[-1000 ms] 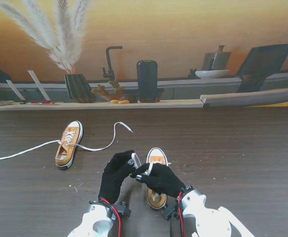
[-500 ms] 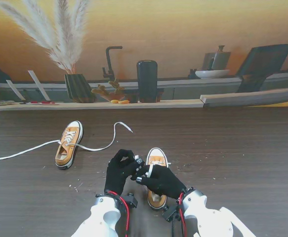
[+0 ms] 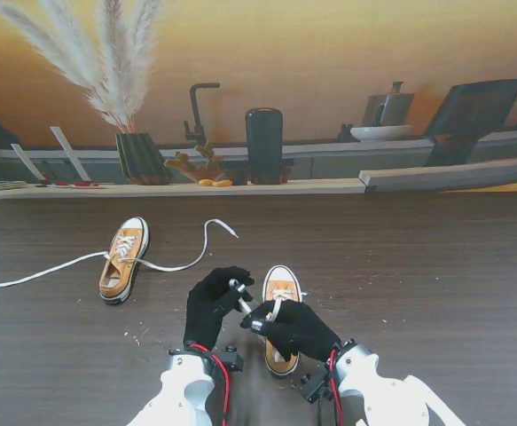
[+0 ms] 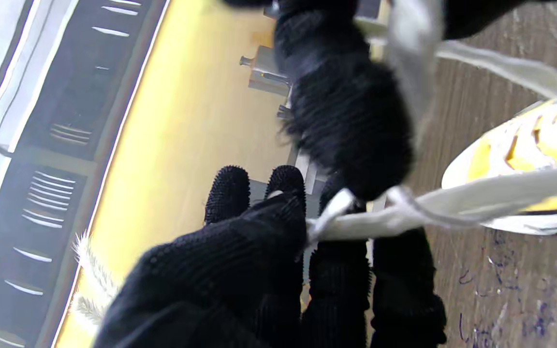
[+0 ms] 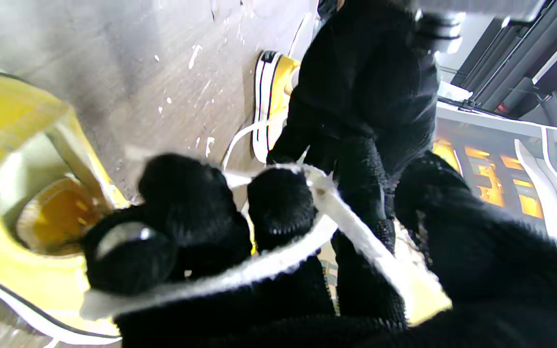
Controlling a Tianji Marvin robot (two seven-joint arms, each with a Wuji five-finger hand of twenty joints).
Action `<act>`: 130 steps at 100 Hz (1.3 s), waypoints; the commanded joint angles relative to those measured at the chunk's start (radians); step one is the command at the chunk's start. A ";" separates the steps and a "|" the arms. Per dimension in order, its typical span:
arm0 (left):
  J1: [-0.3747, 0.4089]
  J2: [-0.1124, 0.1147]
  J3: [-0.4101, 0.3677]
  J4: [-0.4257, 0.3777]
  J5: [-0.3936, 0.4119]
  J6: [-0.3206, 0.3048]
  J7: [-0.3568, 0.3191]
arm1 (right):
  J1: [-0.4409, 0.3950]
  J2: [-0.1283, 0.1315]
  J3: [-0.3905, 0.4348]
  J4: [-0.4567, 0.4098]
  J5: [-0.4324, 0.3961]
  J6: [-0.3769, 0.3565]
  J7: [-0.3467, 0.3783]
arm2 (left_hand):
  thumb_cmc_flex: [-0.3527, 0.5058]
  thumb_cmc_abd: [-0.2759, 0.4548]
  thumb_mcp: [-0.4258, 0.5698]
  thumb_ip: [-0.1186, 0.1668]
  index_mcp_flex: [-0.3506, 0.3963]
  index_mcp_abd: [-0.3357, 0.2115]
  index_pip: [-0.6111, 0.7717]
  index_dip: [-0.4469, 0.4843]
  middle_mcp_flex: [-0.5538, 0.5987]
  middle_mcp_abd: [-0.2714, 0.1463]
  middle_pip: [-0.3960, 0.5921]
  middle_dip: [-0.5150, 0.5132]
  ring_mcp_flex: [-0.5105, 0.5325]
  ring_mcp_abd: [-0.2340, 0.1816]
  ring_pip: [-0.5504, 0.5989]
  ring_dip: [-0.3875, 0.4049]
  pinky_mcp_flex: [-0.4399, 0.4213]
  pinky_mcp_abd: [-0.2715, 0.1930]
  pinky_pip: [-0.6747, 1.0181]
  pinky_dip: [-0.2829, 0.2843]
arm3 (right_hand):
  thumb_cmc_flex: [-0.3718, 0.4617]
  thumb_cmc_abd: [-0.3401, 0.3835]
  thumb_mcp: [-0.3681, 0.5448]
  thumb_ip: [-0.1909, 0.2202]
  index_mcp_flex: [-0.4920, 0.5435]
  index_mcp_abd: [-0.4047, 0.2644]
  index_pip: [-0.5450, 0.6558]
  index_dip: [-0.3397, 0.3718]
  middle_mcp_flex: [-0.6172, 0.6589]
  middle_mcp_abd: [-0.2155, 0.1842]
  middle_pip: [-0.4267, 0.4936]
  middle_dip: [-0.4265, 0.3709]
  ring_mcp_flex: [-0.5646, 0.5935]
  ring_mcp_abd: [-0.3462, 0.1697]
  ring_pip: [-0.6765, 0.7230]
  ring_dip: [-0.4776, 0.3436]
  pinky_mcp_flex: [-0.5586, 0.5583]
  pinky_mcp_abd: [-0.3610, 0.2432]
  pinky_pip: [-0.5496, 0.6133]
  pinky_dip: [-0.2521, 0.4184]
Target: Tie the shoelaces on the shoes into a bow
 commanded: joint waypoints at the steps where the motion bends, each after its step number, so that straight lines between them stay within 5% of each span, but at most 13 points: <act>1: 0.009 0.011 -0.010 -0.015 0.004 0.011 -0.041 | -0.018 0.014 0.012 -0.014 0.010 0.004 0.022 | 0.073 0.030 -0.012 -0.015 0.044 -0.032 0.053 0.008 -0.018 0.002 0.073 0.102 -0.053 -0.021 0.083 0.067 -0.010 -0.090 0.064 0.048 | -0.002 0.018 -0.038 -0.035 0.004 -0.043 0.020 0.008 -0.059 0.028 -0.038 -0.021 -0.038 0.054 -0.068 -0.030 -0.097 0.053 -0.050 0.009; 12: 0.020 0.026 -0.025 -0.017 0.003 0.001 -0.090 | -0.036 0.013 0.029 -0.025 0.005 0.008 0.017 | 0.114 0.052 -0.039 -0.012 0.007 -0.028 0.171 0.093 -0.052 -0.004 0.144 0.258 -0.108 -0.043 0.161 0.107 -0.028 -0.099 0.069 0.107 | 0.007 0.021 -0.048 -0.039 0.035 -0.029 0.054 0.056 -0.205 0.042 -0.131 -0.064 -0.203 0.040 -0.201 -0.042 -0.306 -0.011 -0.178 0.002; 24: 0.035 0.040 -0.043 -0.017 0.019 -0.005 -0.126 | -0.042 0.014 0.046 -0.022 -0.003 0.003 0.017 | 0.120 0.068 -0.062 -0.009 -0.011 -0.038 0.207 0.131 -0.062 -0.011 0.150 0.280 -0.122 -0.053 0.163 0.109 -0.044 -0.104 0.057 0.132 | 0.024 0.037 -0.070 -0.038 0.037 -0.029 0.053 0.089 -0.319 0.040 -0.262 -0.164 -0.317 0.011 -0.357 -0.066 -0.435 -0.057 -0.306 -0.034; 44: 0.059 0.045 -0.061 -0.018 0.052 -0.020 -0.125 | -0.051 0.012 0.073 -0.023 0.006 0.006 0.017 | 0.123 0.068 -0.066 -0.004 -0.012 -0.034 0.206 0.140 -0.062 -0.006 0.146 0.284 -0.123 -0.049 0.164 0.111 -0.052 -0.099 0.055 0.146 | 0.055 0.068 -0.112 -0.033 0.044 -0.030 0.076 0.130 -0.442 0.028 -0.392 -0.294 -0.438 -0.032 -0.556 -0.121 -0.571 -0.123 -0.475 -0.111; 80: 0.105 0.058 -0.096 -0.036 0.143 -0.022 -0.124 | -0.068 0.011 0.107 -0.027 -0.003 -0.015 0.011 | 0.128 0.075 -0.062 0.002 -0.037 -0.037 0.288 0.230 -0.062 0.010 0.204 0.407 -0.146 -0.062 0.234 0.156 -0.054 -0.110 0.073 0.236 | 0.045 0.073 -0.107 -0.028 0.089 -0.003 0.073 0.152 -0.516 0.027 -0.497 -0.396 -0.548 -0.043 -0.787 -0.194 -0.715 -0.186 -0.721 -0.230; 94: 0.112 0.062 -0.104 -0.033 0.193 -0.026 -0.121 | -0.080 0.008 0.123 -0.025 -0.033 -0.033 -0.017 | 0.126 0.080 -0.066 0.006 -0.042 -0.041 0.283 0.235 -0.065 0.017 0.198 0.410 -0.151 -0.061 0.239 0.161 -0.055 -0.119 0.085 0.257 | 0.040 0.080 -0.098 -0.022 0.130 0.021 0.066 0.179 -0.497 0.022 -0.604 -0.489 -0.549 -0.037 -0.901 -0.244 -0.712 -0.187 -0.803 -0.267; 101: 0.112 0.059 -0.109 -0.026 0.250 -0.028 -0.092 | -0.081 0.006 0.127 -0.015 -0.069 -0.057 -0.040 | 0.120 0.086 -0.075 0.015 -0.040 -0.043 0.259 0.238 -0.062 -0.003 0.178 0.405 -0.148 -0.058 0.241 0.161 -0.033 -0.135 0.104 0.318 | 0.028 0.086 -0.099 -0.021 0.134 0.010 0.059 0.188 -0.465 0.013 -0.631 -0.517 -0.510 -0.024 -0.919 -0.254 -0.676 -0.174 -0.802 -0.271; 122: 0.118 0.053 -0.136 -0.013 0.454 0.002 0.012 | -0.062 0.002 0.130 0.030 -0.179 -0.133 -0.101 | 0.083 0.090 -0.048 0.042 -0.018 -0.054 0.245 0.230 -0.039 -0.003 0.175 0.382 -0.097 -0.066 0.278 0.152 0.069 -0.159 0.182 0.338 | 0.007 0.095 -0.099 -0.020 0.143 -0.005 0.052 0.194 -0.426 0.008 -0.593 -0.492 -0.443 -0.016 -0.891 -0.225 -0.633 -0.158 -0.741 -0.246; 130: 0.120 0.056 -0.148 -0.010 0.512 -0.003 0.030 | -0.054 -0.003 0.128 0.050 -0.257 -0.157 -0.154 | 0.079 0.089 -0.048 0.044 -0.017 -0.058 0.244 0.229 -0.038 -0.005 0.172 0.379 -0.090 -0.072 0.289 0.150 0.089 -0.164 0.197 0.333 | -0.008 0.099 -0.088 -0.010 0.166 0.011 0.043 0.224 -0.348 0.020 -0.516 -0.430 -0.354 0.004 -0.791 -0.166 -0.557 -0.121 -0.635 -0.204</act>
